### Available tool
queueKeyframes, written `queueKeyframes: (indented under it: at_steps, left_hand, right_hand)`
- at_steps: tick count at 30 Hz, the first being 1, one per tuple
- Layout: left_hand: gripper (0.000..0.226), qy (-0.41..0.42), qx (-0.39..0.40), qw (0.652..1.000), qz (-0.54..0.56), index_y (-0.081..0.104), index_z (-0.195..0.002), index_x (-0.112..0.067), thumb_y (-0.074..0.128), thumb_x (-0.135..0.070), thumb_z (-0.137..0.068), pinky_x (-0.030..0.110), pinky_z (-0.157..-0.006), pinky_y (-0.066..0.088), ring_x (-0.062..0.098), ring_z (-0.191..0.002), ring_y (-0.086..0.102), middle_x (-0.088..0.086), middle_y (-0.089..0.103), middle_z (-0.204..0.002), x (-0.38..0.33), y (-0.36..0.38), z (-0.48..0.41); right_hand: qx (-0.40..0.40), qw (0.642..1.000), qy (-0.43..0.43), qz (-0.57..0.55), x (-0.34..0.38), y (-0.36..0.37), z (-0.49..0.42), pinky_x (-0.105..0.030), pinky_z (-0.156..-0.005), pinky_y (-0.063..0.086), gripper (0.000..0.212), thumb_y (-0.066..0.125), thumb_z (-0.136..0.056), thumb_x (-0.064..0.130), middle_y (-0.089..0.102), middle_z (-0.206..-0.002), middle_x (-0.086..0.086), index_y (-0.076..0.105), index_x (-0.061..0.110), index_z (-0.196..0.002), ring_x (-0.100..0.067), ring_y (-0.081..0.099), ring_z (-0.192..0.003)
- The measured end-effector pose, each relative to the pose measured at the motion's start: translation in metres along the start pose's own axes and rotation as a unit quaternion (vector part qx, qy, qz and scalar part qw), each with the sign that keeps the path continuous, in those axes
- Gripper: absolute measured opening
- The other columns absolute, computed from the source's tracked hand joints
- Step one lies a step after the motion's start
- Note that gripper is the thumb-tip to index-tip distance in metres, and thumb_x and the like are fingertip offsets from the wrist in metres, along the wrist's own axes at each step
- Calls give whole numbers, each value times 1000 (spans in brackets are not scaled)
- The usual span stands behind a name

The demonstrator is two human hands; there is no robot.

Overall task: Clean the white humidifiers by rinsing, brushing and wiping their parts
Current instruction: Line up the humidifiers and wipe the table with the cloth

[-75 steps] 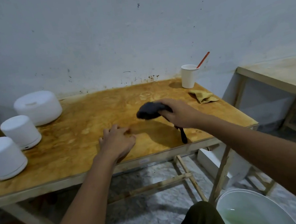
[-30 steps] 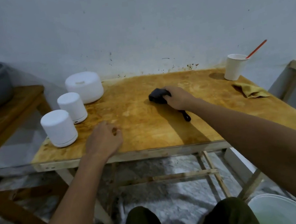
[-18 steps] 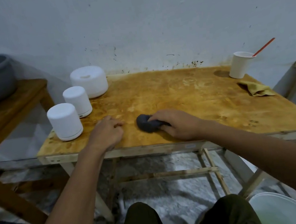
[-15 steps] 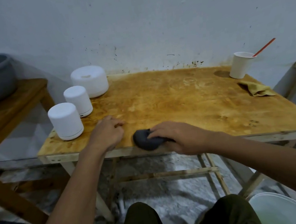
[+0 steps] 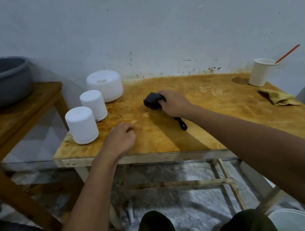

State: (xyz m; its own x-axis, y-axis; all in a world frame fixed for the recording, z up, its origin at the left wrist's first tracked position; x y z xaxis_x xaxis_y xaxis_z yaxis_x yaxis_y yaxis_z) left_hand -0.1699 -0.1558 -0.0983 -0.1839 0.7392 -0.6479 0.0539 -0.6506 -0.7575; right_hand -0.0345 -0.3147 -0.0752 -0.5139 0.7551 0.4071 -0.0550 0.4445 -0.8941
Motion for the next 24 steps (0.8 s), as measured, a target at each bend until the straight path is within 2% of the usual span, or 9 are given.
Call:
queueKeyframes:
  at_steps: [2,5,10,12,15,18,21,24]
  left_hand:
    - [41,-11,0,1000,14,56,-136,-22,37,-17,-100,38,-115,30,18,-138,36,-3,43,-149,2,-1,0]
    - [42,-30,3,998,54,52,-140,-23,33,-21,-102,36,-113,28,18,-139,35,-2,41,-151,4,-1,-2]
    - [43,-41,15,999,28,47,-143,-16,25,-17,-106,32,-107,30,22,-137,38,6,41,-152,1,-3,-6]
    - [42,-45,9,999,17,49,-141,-13,25,-16,-107,31,-105,31,23,-136,40,8,43,-150,-1,-3,-5]
    - [41,-47,-5,999,24,51,-139,-16,27,-24,-106,29,-98,30,20,-135,40,4,42,-151,3,-3,-7]
    - [40,-12,9,1000,9,52,-139,-20,34,-30,-105,35,-112,28,20,-139,35,-2,39,-152,4,1,-4]
    - [41,22,18,996,-84,52,-139,-27,47,-39,-99,42,-116,26,21,-140,28,-5,34,-152,2,8,2]
    - [58,13,34,988,-148,44,-145,-26,53,-51,-94,44,-116,28,23,-142,24,-2,26,-155,-3,12,2]
  right_hand:
    - [45,998,-6,44,8,20,-11,-41,-87,48,33,39,-105,18,55,-133,-11,50,16,-137,-29,55,-108]
    - [55,995,-41,76,19,32,-3,-36,-85,44,30,44,-103,17,55,-130,-10,54,15,-131,-28,53,-110]
    - [90,981,-169,43,42,27,55,-39,-97,43,38,50,-97,11,58,-130,-7,55,17,-133,-24,51,-116]
    - [98,969,-223,39,55,26,83,-37,-98,42,38,54,-95,8,59,-131,-10,57,11,-133,-25,51,-118]
    - [109,949,-294,43,69,26,116,-43,-96,45,38,56,-93,11,59,-130,-15,59,6,-131,-31,53,-116]
    - [138,926,-347,45,73,21,142,-39,-101,43,38,57,-93,6,58,-132,-14,59,8,-131,-28,51,-122]
    - [165,925,-343,-7,70,6,162,-30,-102,42,37,55,-96,5,59,-131,-7,57,12,-132,-21,52,-121]
    - [174,942,-278,-78,52,-20,163,-25,-90,46,30,49,-101,11,60,-120,5,56,21,-128,-8,56,-108]
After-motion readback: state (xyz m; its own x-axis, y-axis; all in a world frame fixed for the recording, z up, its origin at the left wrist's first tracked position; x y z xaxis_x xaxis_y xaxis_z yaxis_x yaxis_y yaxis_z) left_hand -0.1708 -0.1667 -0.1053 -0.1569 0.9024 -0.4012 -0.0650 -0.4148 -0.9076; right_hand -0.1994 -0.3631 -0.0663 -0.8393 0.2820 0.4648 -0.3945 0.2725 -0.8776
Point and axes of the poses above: each hand's wrist, its own z-axis away from the middle knuckle, its own y-axis out of the palm, x = y × z, the point moved 5 cm from there along -z, towards the middle knuckle
